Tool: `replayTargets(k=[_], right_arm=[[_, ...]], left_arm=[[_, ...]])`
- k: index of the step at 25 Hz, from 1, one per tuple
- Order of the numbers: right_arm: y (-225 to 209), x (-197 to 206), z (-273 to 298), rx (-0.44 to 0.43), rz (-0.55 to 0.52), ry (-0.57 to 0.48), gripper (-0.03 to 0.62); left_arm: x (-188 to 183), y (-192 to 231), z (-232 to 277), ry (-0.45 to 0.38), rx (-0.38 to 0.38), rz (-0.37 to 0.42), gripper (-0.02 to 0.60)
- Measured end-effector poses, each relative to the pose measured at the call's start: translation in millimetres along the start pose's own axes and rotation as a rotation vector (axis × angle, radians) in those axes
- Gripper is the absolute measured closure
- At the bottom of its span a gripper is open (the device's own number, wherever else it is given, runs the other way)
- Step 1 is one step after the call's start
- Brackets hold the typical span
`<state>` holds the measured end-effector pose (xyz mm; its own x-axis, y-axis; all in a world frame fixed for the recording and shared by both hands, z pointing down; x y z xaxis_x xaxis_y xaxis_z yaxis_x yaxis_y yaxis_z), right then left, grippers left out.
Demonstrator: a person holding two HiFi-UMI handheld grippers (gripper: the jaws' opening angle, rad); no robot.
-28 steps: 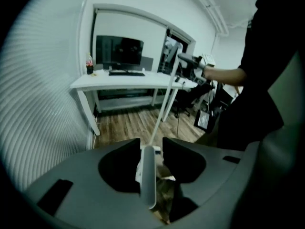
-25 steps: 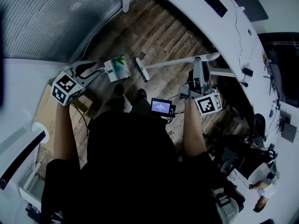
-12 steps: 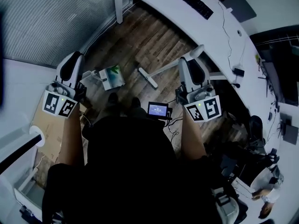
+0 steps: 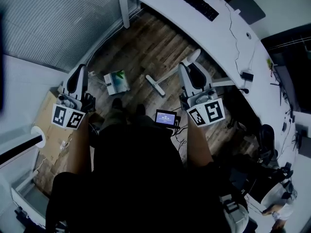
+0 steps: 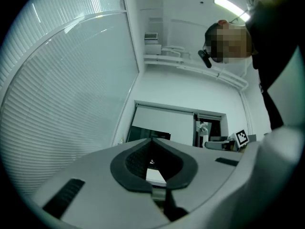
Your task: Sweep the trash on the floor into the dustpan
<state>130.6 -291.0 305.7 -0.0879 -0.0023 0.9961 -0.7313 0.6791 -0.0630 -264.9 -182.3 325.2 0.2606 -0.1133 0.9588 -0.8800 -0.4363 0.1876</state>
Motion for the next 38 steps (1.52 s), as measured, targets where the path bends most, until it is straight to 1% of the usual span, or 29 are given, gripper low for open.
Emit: replayTargets(k=[2, 5, 7, 10, 15, 20, 22, 24, 28, 32, 34, 38], right_arm=[[-1, 5, -6, -0.005, 0.008, 0.007, 0.497], [-1, 14, -14, -0.011, 0.032, 0.016, 0.497], [1, 18, -19, -0.011, 0.045, 0.023, 0.497], [5, 23, -28, -0.010, 0.057, 0.033, 0.497], [14, 28, -38, 0.003, 0.072, 0.043, 0.497], [33, 31, -52, 0.008, 0.054, 0.057, 0.497], [45, 30, -60, 0.017, 0.042, 0.057, 0.497], [60, 28, -70, 0.031, 0.033, 0.054, 0.497], [91, 22, -98, 0.074, 0.010, 0.046, 0.496], [111, 19, -139, 0.159, 0.018, 0.028, 0.496], [123, 18, -162, 0.185, 0.014, 0.028, 0.496], [144, 17, -198, 0.220, 0.039, 0.000, 0.497]], left_arm=[[3, -12, 0, 0.022, 0.021, 0.002, 0.586], [7, -28, 0, 0.064, 0.027, 0.015, 0.586], [11, -35, -2, 0.081, 0.040, 0.008, 0.586], [17, -41, -7, 0.085, 0.056, -0.014, 0.586], [32, -44, -18, 0.118, 0.054, -0.023, 0.588], [34, -53, -39, 0.097, 0.058, -0.047, 0.586], [35, -56, -52, 0.073, 0.065, -0.076, 0.586], [35, -60, -71, 0.065, 0.060, -0.081, 0.586], [28, -70, -112, 0.090, 0.063, -0.044, 0.586], [23, -88, -152, 0.114, 0.070, -0.012, 0.586], [21, -98, -172, 0.126, 0.064, 0.000, 0.586], [20, -116, -205, 0.138, 0.094, -0.014, 0.586]])
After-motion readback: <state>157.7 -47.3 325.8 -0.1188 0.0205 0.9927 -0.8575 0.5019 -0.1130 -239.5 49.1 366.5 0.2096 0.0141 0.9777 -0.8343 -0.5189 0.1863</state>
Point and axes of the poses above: the fingertips, and each gripper's own axes: z forward along the fingers, y to its left, x out of its underside, the point moved 10 cm from there along -z, backward along the fingers, and after that the axes turned 7 degrees about x, right-handed, at the moved point
